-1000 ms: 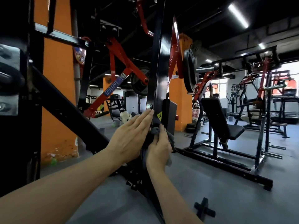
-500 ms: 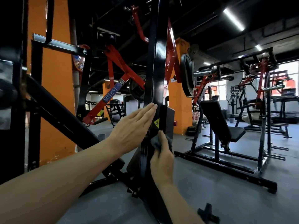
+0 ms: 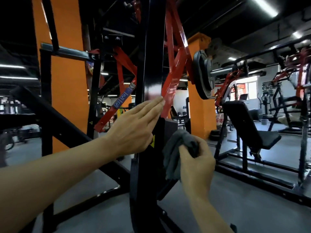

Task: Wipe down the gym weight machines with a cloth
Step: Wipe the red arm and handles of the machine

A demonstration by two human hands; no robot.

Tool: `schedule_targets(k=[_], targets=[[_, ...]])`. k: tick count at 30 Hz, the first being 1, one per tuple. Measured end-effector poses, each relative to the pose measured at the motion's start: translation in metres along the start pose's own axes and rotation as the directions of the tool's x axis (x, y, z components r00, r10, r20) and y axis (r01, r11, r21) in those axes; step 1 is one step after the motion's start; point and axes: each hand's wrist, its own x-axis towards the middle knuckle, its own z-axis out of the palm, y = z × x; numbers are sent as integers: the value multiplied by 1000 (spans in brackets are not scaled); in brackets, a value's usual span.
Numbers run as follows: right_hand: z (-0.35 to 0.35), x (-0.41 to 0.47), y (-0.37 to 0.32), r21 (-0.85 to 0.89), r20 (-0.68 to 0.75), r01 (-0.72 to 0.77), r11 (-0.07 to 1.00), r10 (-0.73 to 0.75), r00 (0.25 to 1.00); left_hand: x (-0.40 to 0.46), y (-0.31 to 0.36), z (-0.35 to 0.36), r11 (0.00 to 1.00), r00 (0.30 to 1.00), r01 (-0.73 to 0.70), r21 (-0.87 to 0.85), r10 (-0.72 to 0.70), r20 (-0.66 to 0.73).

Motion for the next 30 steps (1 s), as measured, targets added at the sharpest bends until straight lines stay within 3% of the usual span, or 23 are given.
schedule_targets(k=[6, 13, 15, 17, 19, 24, 30], targets=[[19, 64, -10, -7, 54, -53, 999, 54, 997, 27, -19, -13, 989, 965, 123, 83, -139, 224], [38, 126, -48, -91, 36, -142, 986, 146, 989, 55, -52, -35, 995, 875, 66, 80, -96, 475], [43, 136, -51, -169, 140, -82, 982, 106, 984, 58, -58, -39, 996, 870, 26, 87, -65, 489], [50, 142, -46, -289, 426, 21, 957, 109, 898, 68, -67, -42, 998, 828, 19, 67, -53, 559], [53, 134, -44, -391, 643, 116, 913, 180, 744, 76, -72, -44, 998, 809, -15, 59, -23, 587], [52, 132, -31, -434, 687, -26, 900, 349, 637, 97, -84, -52, 995, 723, -85, 43, 32, 690], [57, 149, -46, -469, 730, -33, 882, 409, 547, 111, -103, -58, 974, 673, -227, -2, 158, 722]])
